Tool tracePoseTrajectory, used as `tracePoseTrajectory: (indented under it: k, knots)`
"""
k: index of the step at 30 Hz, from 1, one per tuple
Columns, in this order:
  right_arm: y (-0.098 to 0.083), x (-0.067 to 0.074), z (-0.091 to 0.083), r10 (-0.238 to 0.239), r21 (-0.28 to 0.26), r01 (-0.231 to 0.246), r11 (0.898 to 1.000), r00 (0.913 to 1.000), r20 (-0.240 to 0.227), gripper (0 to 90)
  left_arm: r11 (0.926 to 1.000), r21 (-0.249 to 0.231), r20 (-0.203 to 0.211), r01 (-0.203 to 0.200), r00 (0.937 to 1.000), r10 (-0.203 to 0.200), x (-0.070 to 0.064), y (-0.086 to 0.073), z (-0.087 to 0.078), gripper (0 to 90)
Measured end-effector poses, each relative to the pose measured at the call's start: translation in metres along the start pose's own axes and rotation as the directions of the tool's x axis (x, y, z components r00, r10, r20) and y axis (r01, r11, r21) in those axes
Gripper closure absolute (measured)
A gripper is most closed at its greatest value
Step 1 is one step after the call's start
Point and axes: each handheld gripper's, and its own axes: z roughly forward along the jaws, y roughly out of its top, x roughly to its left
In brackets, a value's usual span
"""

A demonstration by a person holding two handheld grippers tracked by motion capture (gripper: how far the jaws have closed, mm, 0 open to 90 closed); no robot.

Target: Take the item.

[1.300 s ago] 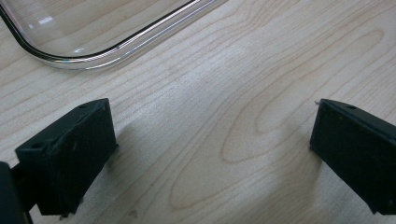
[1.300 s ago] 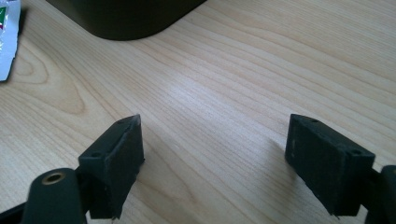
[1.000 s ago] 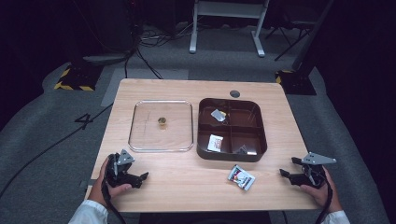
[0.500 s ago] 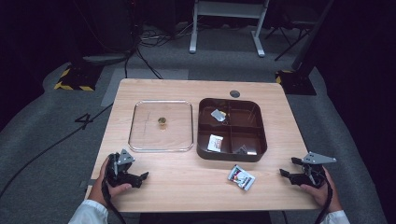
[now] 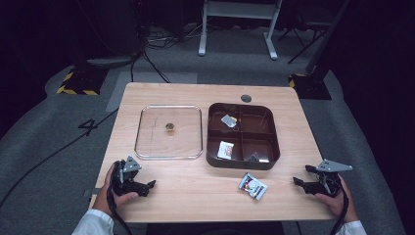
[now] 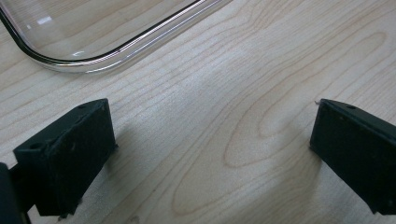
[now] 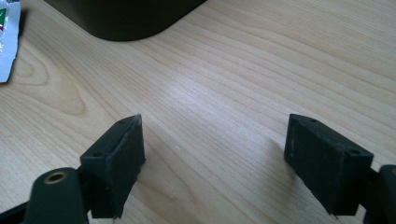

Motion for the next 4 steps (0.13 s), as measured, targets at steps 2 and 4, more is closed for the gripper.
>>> tracePoseTrajectory:
  k: [2, 4]
  knots:
    - [0.0, 0.0, 0.0, 0.0, 0.0, 0.0, 1.0, 1.0, 0.0, 20.3, 1.0, 0.0, 0.0, 0.0, 1.0, 0.0, 0.0, 0.0, 0.0, 0.1]
    - [0.0, -0.0002, 0.0, -0.001, -0.001, 0.001, 1.0, 1.0, -0.002, 20.3, 1.0, 0.0, 0.0, 0.0, 1.0, 0.0, 0.0, 0.0, 0.0, 0.1]
